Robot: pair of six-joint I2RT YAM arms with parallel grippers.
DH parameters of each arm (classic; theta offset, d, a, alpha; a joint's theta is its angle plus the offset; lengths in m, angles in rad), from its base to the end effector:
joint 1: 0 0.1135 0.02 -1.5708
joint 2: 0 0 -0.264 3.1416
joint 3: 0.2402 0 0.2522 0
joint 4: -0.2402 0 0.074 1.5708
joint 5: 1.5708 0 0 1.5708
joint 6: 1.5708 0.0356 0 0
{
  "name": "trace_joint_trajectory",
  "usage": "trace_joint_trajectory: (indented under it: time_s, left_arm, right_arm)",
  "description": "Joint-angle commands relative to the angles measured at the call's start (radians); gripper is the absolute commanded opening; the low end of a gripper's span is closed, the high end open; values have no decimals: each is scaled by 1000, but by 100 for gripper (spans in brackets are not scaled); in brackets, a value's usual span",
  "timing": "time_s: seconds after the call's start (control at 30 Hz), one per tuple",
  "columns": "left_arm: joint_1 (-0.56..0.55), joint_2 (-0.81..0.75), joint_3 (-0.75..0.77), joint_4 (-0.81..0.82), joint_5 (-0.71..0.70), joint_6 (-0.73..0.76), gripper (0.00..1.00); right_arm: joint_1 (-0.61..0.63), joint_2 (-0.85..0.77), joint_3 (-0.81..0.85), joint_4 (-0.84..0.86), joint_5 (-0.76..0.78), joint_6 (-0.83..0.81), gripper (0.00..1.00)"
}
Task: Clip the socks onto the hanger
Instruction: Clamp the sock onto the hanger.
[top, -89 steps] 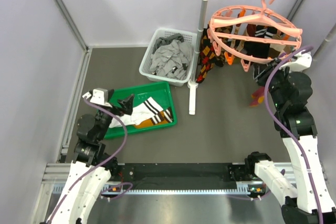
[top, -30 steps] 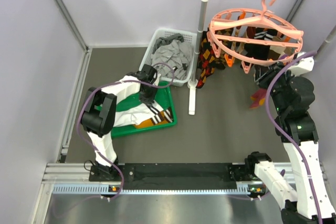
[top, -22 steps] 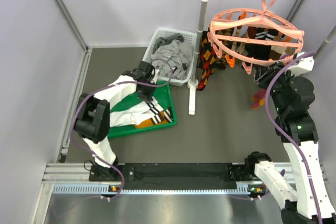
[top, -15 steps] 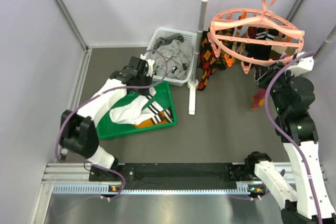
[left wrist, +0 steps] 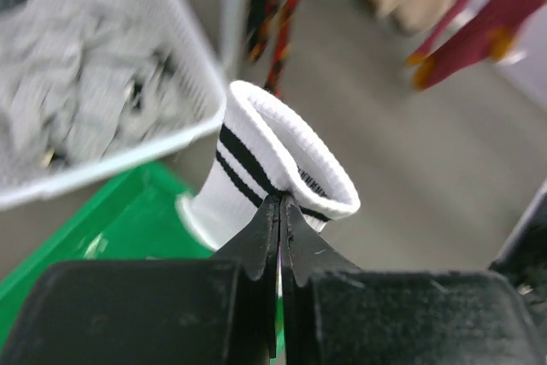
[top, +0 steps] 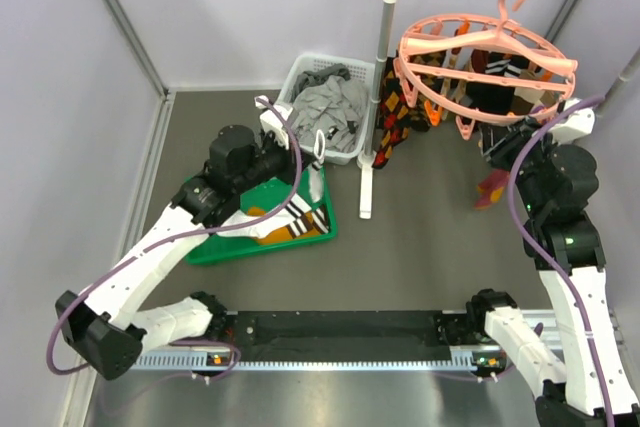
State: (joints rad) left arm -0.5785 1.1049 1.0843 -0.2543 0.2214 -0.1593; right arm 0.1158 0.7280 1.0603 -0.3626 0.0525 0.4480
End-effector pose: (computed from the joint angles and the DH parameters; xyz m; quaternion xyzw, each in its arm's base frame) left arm 0.2069 -0.1444 0.3748 0.2301 0.7612 -0.2985 0.5277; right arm 0.1437 0.0148 0.4225 0.1367 0.7046 0.1755 0.6738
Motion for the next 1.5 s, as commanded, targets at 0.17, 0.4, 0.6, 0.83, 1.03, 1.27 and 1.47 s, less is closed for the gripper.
trace_joint_trajectory:
  time_s: [0.17,0.4,0.6,0.83,1.03,1.27,1.47]
  left_arm:
    - [-190,53,48,386,29,-59,0]
    - [-303,196,52,605,0,-97,0]
    - [-368,332,95,710,-5,-117,0]
    - [-422,482,207,734,7,-114,0]
    - [-442,558,287,733,12,-105,0]
    - [-452,599,350,685,4,-77,0]
    - [-452,638,401,630,-1,-62,0]
  right_arm:
    - [8,13,49,44,-49,60,0]
    - [7,13,44,56,-95,81,0]
    - [7,21,40,67,-117,95,0]
    - [7,28,38,68,-141,100,0]
    - [8,31,38,56,-151,92,0]
    - [7,28,36,47,-160,83,0]
    - [5,28,37,44,-168,78,0]
